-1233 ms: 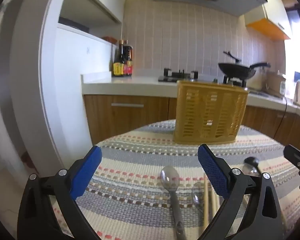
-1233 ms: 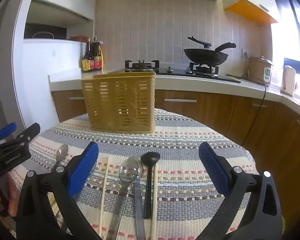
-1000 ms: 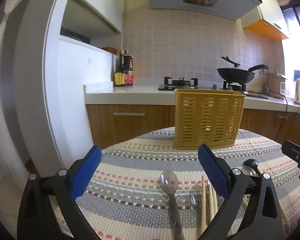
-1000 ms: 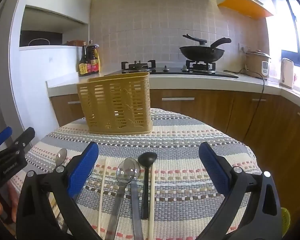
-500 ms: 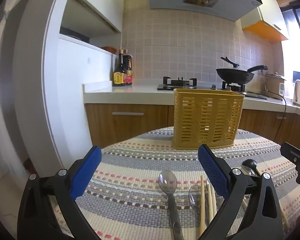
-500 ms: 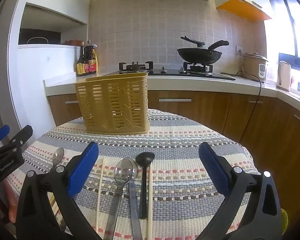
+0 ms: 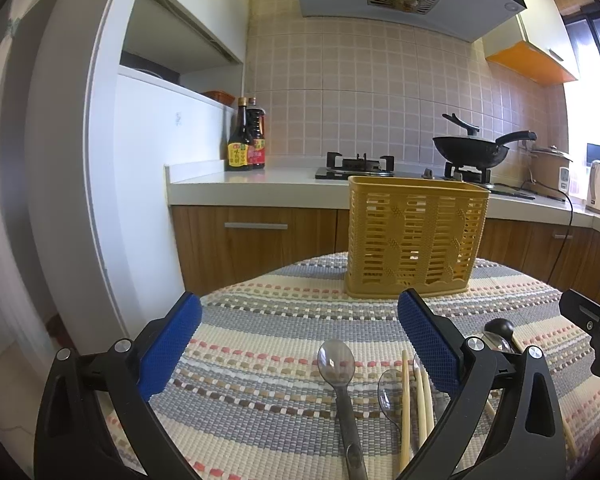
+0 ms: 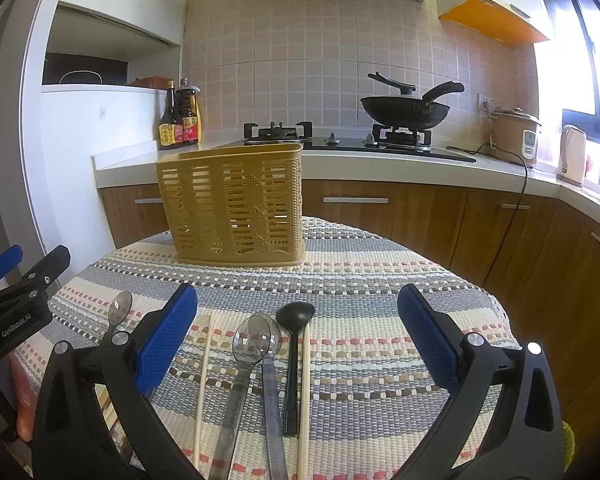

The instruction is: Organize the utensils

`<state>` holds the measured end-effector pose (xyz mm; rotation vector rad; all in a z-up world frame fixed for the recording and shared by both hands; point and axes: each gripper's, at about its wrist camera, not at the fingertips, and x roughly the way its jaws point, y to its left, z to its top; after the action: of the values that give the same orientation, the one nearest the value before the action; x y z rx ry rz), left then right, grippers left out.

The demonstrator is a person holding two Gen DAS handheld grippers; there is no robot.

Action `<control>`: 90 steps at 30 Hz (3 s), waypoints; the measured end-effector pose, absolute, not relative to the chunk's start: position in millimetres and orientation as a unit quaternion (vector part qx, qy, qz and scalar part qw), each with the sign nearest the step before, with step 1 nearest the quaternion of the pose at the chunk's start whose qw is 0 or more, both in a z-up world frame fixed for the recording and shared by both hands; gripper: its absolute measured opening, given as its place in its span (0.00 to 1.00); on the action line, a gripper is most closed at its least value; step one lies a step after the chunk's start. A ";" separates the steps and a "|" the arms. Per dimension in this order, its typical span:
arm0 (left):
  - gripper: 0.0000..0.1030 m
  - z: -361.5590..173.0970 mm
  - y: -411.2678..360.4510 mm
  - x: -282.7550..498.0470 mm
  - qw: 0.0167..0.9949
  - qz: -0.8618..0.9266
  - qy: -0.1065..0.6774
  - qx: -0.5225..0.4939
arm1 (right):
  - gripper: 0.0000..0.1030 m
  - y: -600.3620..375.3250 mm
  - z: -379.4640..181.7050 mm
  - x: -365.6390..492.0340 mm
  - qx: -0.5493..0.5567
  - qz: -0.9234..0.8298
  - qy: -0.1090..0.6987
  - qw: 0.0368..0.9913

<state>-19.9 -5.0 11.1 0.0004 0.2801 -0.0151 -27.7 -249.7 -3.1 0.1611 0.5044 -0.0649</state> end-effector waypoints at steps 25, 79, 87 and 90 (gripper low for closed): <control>0.93 10.7 -6.6 -20.3 0.991 -0.009 0.135 -0.001 | 0.93 -243.0 0.1 -32.8 0.067 -0.021 0.236 0.969; 0.69 -19.4 36.3 77.8 0.857 -0.190 0.461 -0.132 | 0.67 -250.3 -26.1 7.2 0.099 0.044 0.384 0.917; 0.65 -33.7 3.8 114.1 0.826 -0.169 0.529 -0.097 | 0.65 -281.1 -7.8 42.1 0.122 0.060 0.432 0.892; 0.53 -38.7 -4.0 125.2 0.815 -0.164 0.549 -0.082 | 0.62 -286.5 -6.2 65.9 0.120 0.069 0.470 0.872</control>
<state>125.2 -4.0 -38.7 -0.1741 1.1710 -0.3508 65.9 -286.5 -6.2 0.2503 0.9821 0.1440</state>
